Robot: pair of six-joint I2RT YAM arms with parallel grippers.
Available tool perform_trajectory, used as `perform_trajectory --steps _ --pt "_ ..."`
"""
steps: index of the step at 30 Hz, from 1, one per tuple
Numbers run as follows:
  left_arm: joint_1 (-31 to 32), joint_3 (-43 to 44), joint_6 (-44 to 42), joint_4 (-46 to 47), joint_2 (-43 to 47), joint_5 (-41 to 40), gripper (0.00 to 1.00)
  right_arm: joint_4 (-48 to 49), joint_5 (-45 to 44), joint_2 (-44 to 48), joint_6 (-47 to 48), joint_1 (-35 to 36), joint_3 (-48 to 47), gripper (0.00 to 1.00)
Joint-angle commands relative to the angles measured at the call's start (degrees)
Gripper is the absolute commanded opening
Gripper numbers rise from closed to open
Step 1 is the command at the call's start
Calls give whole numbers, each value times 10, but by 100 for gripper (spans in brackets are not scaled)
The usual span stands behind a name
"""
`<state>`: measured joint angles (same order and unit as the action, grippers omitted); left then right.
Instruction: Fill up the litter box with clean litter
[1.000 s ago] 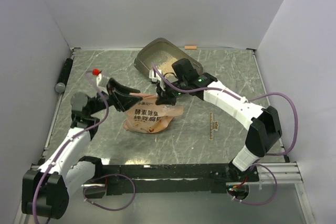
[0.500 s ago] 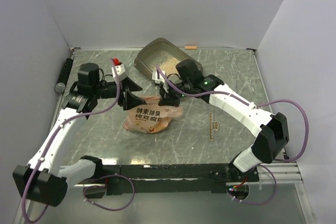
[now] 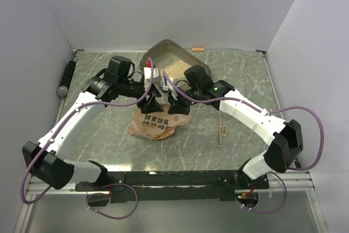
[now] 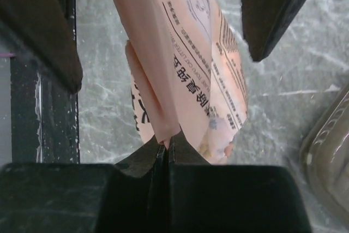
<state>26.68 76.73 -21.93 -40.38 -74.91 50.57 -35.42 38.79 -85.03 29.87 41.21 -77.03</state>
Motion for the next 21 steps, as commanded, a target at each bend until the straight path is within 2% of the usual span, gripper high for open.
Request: perform_trajectory --steps 1,11,17,20,21 --pt "32 8 -34 -44 -25 -52 74 35 15 50 -6 7 4 0" --pt "36 -33 -21 -37 7 -100 74 62 29 87 -22 8 14 0" --pt "41 -49 -20 -37 3 -120 64 79 25 108 -31 7 35 0" --pt "41 -57 -21 -40 -5 -116 47 82 23 116 -35 7 39 0" --pt "42 -58 -21 -41 -7 -119 26 85 22 122 -37 7 41 0"
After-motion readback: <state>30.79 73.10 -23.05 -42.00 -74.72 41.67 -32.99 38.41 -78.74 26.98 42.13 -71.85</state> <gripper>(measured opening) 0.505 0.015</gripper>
